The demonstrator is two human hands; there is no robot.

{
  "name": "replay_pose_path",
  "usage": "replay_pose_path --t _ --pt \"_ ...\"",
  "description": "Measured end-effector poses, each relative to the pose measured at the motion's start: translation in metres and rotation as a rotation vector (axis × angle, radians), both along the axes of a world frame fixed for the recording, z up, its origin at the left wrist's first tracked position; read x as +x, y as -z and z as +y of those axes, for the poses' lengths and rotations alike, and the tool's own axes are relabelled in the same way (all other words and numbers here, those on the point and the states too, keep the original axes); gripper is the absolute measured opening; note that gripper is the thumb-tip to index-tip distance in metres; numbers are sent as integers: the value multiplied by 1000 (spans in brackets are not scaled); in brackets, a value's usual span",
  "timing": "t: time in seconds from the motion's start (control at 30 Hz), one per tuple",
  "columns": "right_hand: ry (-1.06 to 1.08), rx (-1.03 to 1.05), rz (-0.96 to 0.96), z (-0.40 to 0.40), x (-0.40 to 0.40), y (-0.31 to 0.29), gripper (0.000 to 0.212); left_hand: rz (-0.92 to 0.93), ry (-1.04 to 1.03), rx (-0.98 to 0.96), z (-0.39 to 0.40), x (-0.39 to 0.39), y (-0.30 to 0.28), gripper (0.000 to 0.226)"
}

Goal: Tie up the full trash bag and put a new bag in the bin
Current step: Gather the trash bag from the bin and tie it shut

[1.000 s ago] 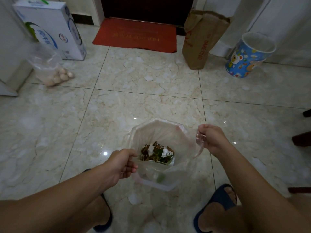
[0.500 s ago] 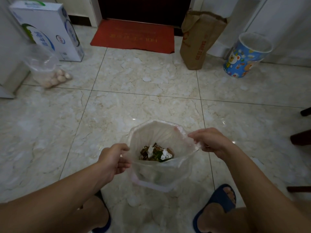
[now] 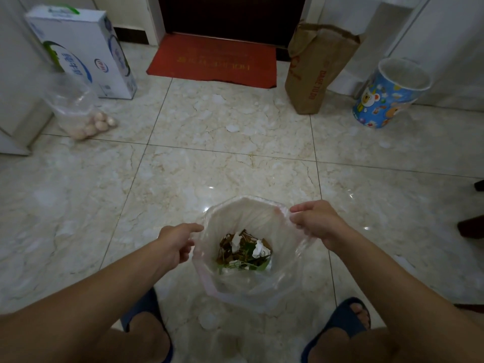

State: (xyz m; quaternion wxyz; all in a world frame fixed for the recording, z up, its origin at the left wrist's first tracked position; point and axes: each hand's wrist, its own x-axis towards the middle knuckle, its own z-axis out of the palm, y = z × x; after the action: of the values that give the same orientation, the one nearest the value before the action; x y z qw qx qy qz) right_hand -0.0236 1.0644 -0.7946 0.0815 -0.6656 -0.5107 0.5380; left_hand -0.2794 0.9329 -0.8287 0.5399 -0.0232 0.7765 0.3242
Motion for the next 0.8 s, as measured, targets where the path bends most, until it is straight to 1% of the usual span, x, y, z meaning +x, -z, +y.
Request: replay_pose_path --t 0.1,0.17,0.27,0.4,0.53,0.63,0.7,0.73,0.8 --pt "-88 -9 -69 10 0 -9 29 48 60 -17 10 0 0 10" --pt "-53 -26 -90 18 1 -9 28 80 62 -18 19 0 -2 10" --pt "29 -98 -72 25 0 -1 26 126 22 20 30 1 -6 7" --pt "61 -142 -53 32 -10 9 23 108 11 93 41 2 -10 12" --pt "-27 -144 -94 40 -10 12 21 170 -30 131 50 -2 -10 13" --pt "-65 -157 -154 46 -4 16 12 162 76 181 59 0 -15 12" --pt "-97 -180 -176 50 -1 16 10 171 102 221 65 4 -20 14" --pt "-112 -190 -176 50 0 16 11 186 102 242 67 5 -21 15" --pt "-120 -194 -165 51 1 17 16 307 123 286 71 7 -23 23"
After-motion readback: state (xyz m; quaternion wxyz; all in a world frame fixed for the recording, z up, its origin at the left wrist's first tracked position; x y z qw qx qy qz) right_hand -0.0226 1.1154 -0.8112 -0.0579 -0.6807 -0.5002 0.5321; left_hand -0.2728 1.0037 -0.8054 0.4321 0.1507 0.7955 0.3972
